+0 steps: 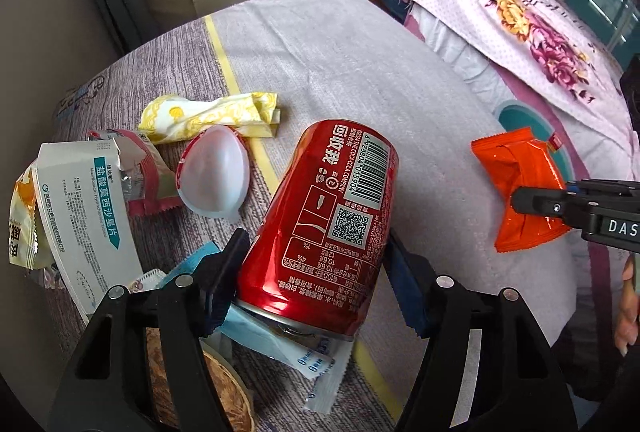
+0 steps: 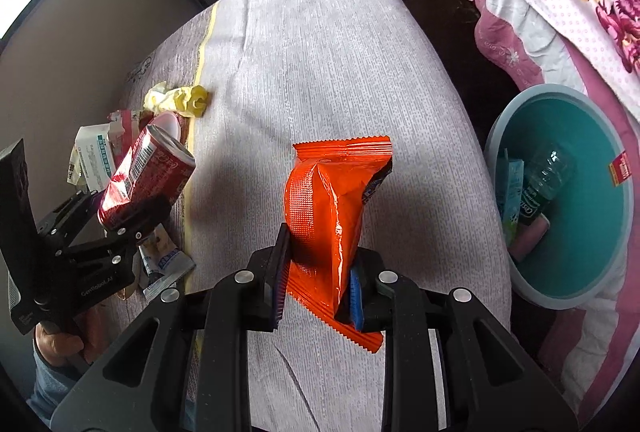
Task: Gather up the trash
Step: 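Grasp the red soda can with the left tool while the right tool holds the orange bag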
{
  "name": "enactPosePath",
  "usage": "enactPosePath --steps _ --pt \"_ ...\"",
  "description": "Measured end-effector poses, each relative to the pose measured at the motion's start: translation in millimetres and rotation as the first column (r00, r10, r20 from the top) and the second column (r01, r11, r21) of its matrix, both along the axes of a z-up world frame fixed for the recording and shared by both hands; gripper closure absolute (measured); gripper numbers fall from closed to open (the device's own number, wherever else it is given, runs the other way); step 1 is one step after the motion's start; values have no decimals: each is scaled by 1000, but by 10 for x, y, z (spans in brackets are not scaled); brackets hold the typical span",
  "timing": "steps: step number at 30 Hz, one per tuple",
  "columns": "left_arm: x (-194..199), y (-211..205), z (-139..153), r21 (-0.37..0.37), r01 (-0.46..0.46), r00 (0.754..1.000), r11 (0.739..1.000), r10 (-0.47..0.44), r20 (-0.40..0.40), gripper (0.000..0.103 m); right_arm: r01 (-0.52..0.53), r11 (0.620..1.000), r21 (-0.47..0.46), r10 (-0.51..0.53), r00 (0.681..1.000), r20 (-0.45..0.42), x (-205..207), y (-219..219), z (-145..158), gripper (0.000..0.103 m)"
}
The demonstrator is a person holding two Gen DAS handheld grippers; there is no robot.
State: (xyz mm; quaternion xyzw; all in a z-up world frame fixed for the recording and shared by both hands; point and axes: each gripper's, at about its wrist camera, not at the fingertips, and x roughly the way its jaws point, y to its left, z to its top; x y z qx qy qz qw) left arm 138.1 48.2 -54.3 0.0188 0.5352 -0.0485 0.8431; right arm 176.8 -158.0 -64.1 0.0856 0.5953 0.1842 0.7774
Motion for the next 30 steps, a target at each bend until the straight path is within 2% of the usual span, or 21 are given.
enactPosePath --steps 15,22,30 --pt "-133 -680 136 -101 72 997 992 -72 4 35 91 996 11 -91 993 79 -117 -489 218 80" --pt "-89 -1023 204 -118 109 994 987 -108 13 35 143 990 19 -144 983 112 -141 -858 287 80" --pt "43 -1490 211 -104 171 985 980 -172 4 35 221 975 39 -224 963 151 -144 -1343 377 80"
